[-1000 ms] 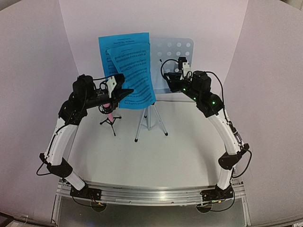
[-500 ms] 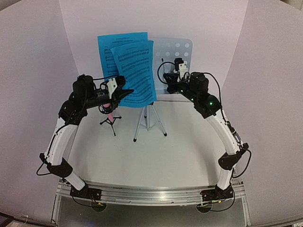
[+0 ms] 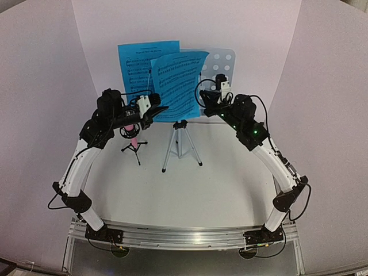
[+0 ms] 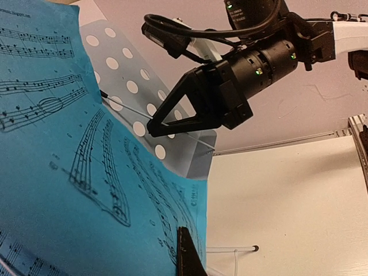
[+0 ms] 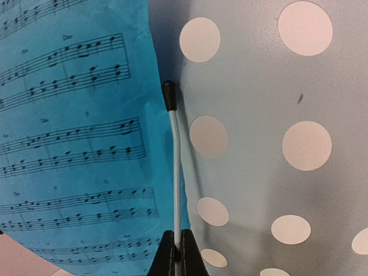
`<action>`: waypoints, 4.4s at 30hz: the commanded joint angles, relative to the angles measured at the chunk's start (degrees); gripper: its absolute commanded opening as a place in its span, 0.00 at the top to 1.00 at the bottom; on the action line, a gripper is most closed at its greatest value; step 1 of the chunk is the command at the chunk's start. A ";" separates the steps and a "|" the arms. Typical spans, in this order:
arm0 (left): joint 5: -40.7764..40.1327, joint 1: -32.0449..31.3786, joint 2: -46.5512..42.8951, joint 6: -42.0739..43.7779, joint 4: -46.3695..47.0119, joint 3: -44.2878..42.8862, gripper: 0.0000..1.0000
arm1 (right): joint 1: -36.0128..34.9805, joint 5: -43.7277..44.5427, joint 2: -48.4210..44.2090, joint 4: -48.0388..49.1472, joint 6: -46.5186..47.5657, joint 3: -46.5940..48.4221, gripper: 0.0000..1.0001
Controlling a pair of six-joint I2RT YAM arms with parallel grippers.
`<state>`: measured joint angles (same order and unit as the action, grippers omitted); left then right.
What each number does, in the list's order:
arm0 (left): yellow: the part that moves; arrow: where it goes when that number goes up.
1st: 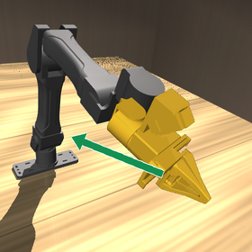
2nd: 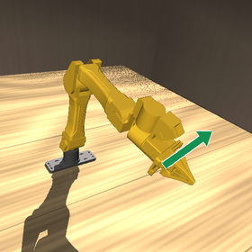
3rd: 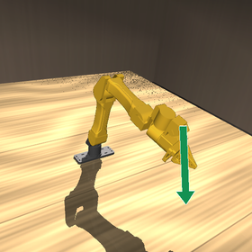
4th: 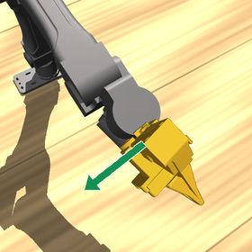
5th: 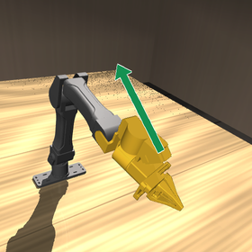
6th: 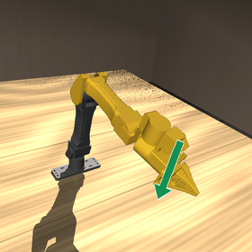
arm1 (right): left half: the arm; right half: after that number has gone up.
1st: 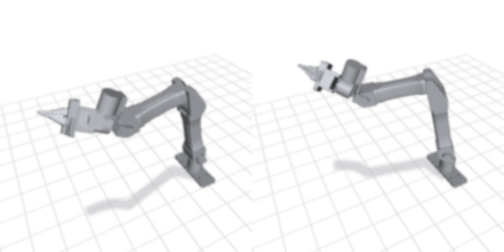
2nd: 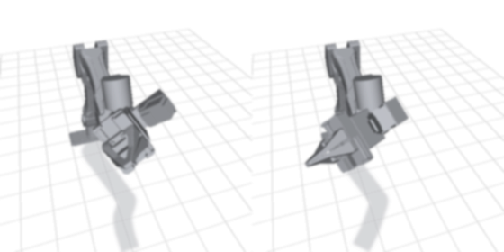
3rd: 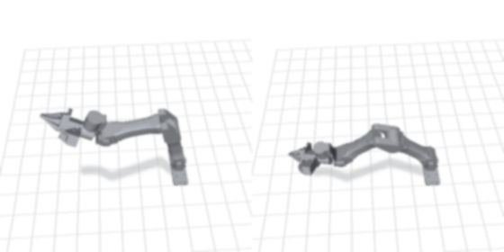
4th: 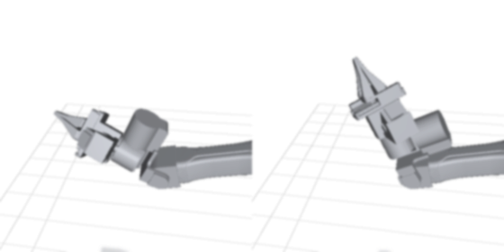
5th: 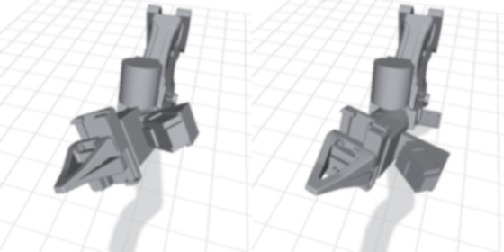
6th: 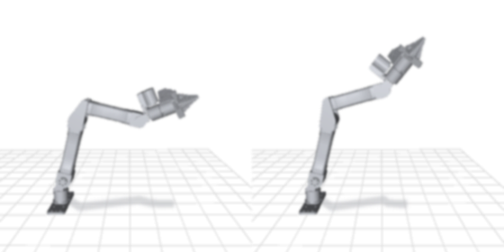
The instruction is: Set up the instrument practice props
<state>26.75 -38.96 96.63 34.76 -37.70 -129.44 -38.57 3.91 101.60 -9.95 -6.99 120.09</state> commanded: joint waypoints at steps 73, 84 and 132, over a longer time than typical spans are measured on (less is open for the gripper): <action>-6.44 2.05 8.05 -12.13 11.51 -6.02 1.00 | -0.19 -2.63 -9.36 49.68 1.59 -24.96 1.00; -2.13 2.05 11.14 -13.06 17.09 -7.78 1.00 | -0.19 -2.19 -8.09 45.21 1.81 -23.67 1.00; 1.95 -1.82 20.14 -22.09 23.33 -13.59 1.00 | -0.11 -4.35 -7.20 38.83 2.15 -21.07 1.00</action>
<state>28.84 -40.62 116.66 14.89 -18.43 -142.15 -38.54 0.95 94.76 27.03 -5.34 96.27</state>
